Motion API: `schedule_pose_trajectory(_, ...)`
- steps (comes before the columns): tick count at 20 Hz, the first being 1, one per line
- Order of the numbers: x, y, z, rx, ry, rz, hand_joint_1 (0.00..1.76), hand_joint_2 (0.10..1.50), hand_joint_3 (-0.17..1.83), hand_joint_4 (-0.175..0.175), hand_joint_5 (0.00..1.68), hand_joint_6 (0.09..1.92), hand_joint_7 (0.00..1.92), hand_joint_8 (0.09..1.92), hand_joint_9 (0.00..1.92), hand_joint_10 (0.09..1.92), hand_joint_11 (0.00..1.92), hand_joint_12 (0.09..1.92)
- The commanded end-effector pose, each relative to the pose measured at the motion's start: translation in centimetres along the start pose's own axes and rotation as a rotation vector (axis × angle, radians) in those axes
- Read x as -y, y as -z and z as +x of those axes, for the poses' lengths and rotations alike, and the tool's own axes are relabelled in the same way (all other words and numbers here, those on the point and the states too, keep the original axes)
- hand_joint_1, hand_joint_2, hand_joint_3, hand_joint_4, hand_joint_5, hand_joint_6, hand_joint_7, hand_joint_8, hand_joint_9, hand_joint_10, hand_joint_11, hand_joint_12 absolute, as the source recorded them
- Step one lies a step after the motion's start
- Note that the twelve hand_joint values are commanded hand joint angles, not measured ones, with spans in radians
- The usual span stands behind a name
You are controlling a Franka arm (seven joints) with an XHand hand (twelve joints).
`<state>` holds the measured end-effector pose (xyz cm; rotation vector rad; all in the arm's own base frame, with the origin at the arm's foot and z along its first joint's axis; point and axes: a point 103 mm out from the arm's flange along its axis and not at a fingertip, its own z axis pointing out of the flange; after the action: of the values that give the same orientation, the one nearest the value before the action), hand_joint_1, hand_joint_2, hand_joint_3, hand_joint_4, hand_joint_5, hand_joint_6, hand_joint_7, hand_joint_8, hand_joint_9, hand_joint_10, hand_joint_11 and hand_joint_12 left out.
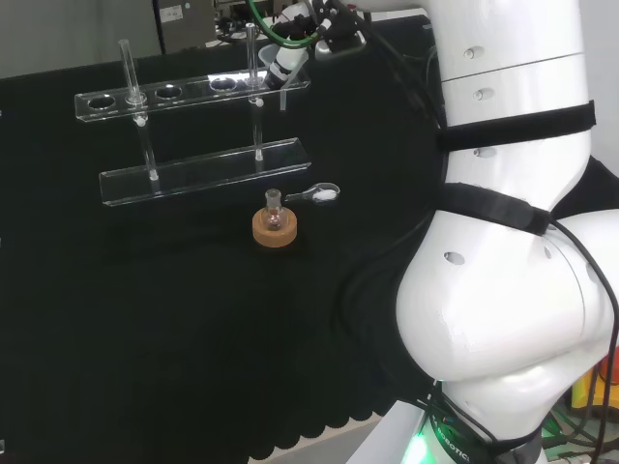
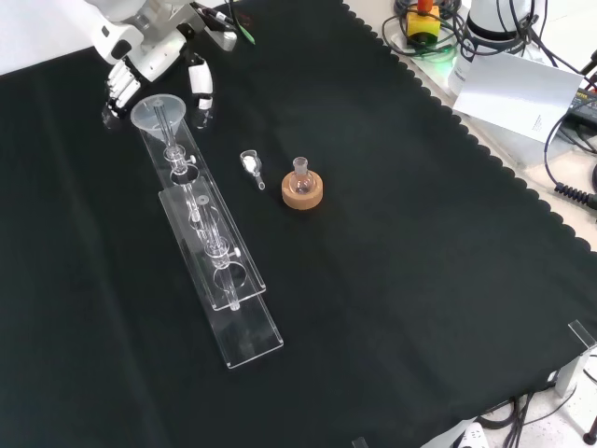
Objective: Pick up the funnel from the transparent funnel stand.
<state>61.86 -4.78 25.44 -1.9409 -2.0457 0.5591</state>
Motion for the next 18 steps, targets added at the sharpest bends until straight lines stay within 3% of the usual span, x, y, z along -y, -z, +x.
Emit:
schedule_pose_trajectory(1,-0.18,0.07,-0.22,0.021,-0.008,-0.003,0.69,0.65,0.38,-0.049,0.00,0.09,0.00,0.52,0.22,0.76,0.19,1.39)
schedule_pose_trajectory(8,-0.26,0.31,-0.22,0.041,-0.011,-0.036,0.75,0.64,0.44,-0.057,0.01,0.09,0.01,0.62,0.25,0.74,0.18,1.40)
schedule_pose_trajectory(18,-0.61,0.23,0.08,0.065,-0.012,-0.043,0.80,0.62,0.55,-0.066,0.24,0.09,0.26,0.72,0.38,0.72,0.19,1.39)
